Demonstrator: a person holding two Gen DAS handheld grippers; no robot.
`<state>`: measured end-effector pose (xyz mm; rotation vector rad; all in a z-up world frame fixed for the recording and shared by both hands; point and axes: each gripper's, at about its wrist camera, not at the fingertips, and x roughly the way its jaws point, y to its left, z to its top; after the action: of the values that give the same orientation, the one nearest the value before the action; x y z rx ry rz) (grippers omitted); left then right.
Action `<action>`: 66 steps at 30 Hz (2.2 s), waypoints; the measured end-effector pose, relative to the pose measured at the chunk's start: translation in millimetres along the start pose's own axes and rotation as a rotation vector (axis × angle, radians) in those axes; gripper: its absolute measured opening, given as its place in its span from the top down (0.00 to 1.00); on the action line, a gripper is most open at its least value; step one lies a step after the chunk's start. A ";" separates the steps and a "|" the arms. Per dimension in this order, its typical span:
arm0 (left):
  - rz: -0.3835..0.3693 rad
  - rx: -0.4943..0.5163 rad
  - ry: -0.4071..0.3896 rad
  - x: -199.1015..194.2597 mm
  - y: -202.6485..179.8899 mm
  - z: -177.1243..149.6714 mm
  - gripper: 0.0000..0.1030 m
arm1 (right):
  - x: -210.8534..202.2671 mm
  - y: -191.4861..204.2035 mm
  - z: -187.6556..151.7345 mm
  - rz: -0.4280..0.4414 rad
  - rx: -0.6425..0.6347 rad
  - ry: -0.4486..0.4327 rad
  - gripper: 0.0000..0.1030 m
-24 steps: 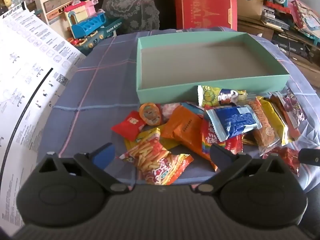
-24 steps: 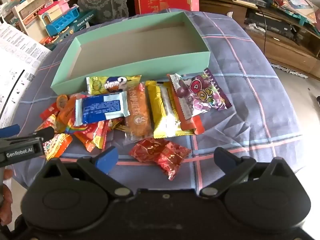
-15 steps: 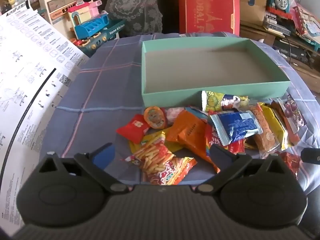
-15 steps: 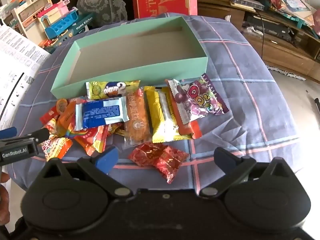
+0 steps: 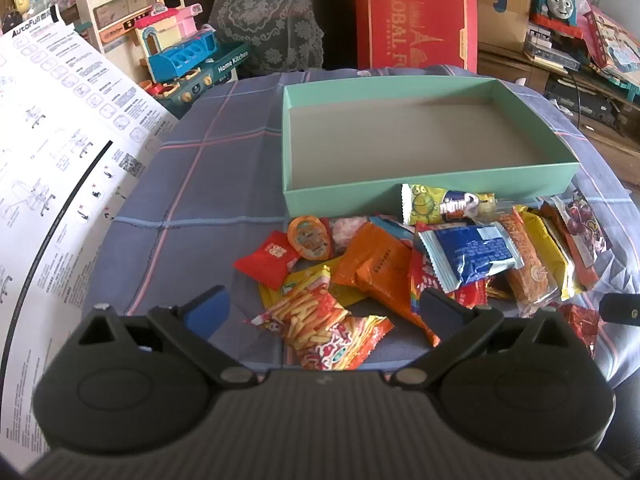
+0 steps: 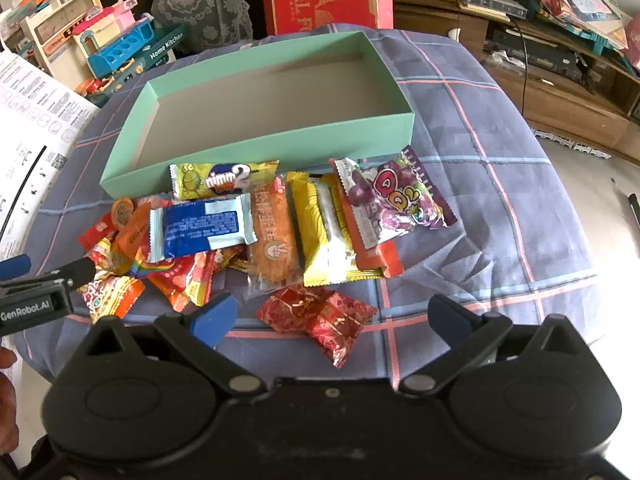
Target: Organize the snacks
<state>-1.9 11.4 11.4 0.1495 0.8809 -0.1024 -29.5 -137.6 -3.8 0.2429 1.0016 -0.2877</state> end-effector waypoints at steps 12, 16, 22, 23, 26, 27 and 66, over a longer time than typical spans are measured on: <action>-0.002 0.000 0.006 1.3 -0.3 1.0 0.00 | 1.4 0.6 1.8 0.010 0.001 0.005 0.00; -0.004 0.004 0.007 1.4 -1.2 1.9 0.00 | 1.6 0.9 2.0 0.011 0.001 0.005 0.00; -0.012 0.016 0.012 2.3 -4.1 4.1 0.00 | 2.8 2.5 2.8 0.012 0.001 0.011 0.00; -0.013 0.017 0.011 2.4 -4.1 4.1 0.00 | 2.7 2.1 2.8 0.012 0.001 0.010 0.00; -0.017 0.019 0.015 3.1 -4.3 3.0 0.00 | 3.3 2.0 3.1 0.014 0.003 0.011 0.00; -0.018 0.018 0.018 3.9 -4.2 2.7 0.00 | 4.1 1.9 3.2 0.015 0.005 0.014 0.00; -0.259 0.507 0.112 85.2 -121.2 45.2 0.44 | 59.0 -89.3 17.2 0.106 0.239 0.054 0.00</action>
<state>68.1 -118.1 -36.9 0.5172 0.9697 -0.5653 -17.0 -234.3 -51.3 0.5213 1.0042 -0.3054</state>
